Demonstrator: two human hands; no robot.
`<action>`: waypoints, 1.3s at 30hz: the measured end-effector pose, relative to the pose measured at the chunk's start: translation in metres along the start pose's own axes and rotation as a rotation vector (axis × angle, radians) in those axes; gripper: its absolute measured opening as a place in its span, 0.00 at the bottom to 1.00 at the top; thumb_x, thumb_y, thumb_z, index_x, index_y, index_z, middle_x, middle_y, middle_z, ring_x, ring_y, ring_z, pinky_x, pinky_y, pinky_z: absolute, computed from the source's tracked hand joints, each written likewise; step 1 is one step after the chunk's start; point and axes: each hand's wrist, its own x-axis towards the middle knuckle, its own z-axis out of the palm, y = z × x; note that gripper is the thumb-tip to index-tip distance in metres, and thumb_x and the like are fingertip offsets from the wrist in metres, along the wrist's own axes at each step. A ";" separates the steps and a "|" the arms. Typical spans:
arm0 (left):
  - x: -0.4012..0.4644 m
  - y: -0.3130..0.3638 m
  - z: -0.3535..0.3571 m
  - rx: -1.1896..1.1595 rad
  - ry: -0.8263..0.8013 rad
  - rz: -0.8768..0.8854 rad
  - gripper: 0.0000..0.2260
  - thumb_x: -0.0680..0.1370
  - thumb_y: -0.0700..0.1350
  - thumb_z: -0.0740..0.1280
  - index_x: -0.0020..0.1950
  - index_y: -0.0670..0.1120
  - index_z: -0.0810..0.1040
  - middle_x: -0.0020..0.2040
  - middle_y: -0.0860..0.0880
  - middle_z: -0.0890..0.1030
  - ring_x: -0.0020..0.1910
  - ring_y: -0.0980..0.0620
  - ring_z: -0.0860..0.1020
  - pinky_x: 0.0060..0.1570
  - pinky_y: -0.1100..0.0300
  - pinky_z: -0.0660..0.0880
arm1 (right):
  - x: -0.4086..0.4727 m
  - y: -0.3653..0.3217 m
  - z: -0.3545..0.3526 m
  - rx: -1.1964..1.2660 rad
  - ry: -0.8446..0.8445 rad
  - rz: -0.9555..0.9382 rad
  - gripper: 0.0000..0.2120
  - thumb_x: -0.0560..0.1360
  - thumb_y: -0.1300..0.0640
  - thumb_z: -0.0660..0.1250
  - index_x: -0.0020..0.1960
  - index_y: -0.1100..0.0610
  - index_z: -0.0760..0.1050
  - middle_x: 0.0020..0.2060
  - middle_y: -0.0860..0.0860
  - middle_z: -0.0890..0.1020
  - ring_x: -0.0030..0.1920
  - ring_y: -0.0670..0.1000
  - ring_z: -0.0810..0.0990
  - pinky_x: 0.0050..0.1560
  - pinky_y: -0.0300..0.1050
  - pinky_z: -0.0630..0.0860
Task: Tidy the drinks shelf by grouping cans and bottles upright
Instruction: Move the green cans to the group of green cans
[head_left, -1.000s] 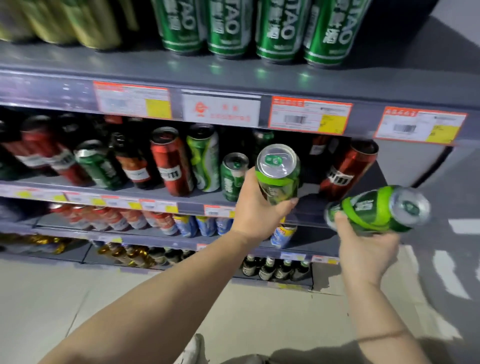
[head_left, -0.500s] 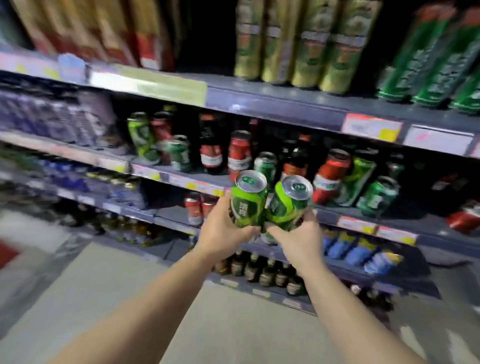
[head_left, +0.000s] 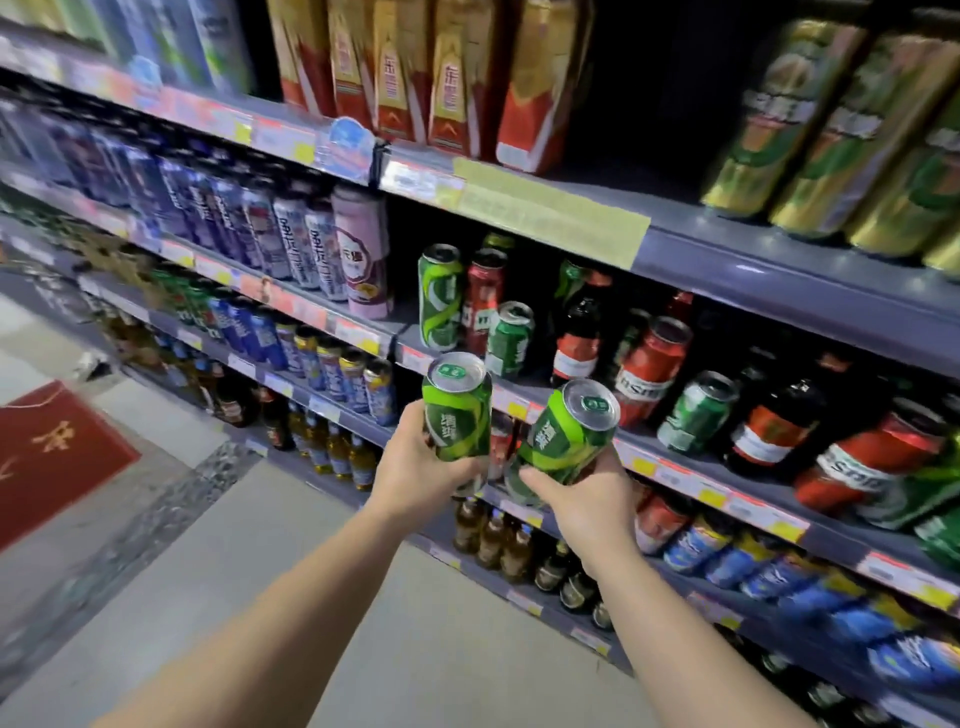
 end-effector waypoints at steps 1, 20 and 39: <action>0.012 0.000 -0.003 -0.011 0.020 -0.009 0.28 0.66 0.45 0.80 0.61 0.51 0.70 0.50 0.60 0.79 0.49 0.67 0.76 0.45 0.66 0.73 | 0.010 -0.002 0.005 -0.006 -0.004 0.005 0.24 0.63 0.53 0.81 0.55 0.47 0.74 0.42 0.38 0.80 0.45 0.46 0.80 0.49 0.44 0.74; 0.207 -0.020 -0.080 0.003 0.129 0.010 0.28 0.67 0.44 0.79 0.62 0.47 0.70 0.51 0.54 0.77 0.49 0.54 0.75 0.44 0.67 0.71 | 0.099 -0.043 0.120 0.001 0.099 0.077 0.24 0.62 0.53 0.81 0.55 0.49 0.76 0.42 0.38 0.81 0.44 0.41 0.80 0.44 0.40 0.74; 0.302 -0.054 -0.070 0.007 -0.147 0.130 0.26 0.67 0.43 0.80 0.59 0.45 0.71 0.51 0.53 0.79 0.49 0.55 0.78 0.49 0.65 0.73 | 0.103 -0.062 0.196 0.010 0.450 0.143 0.25 0.62 0.58 0.81 0.55 0.52 0.76 0.42 0.38 0.82 0.40 0.29 0.78 0.38 0.21 0.70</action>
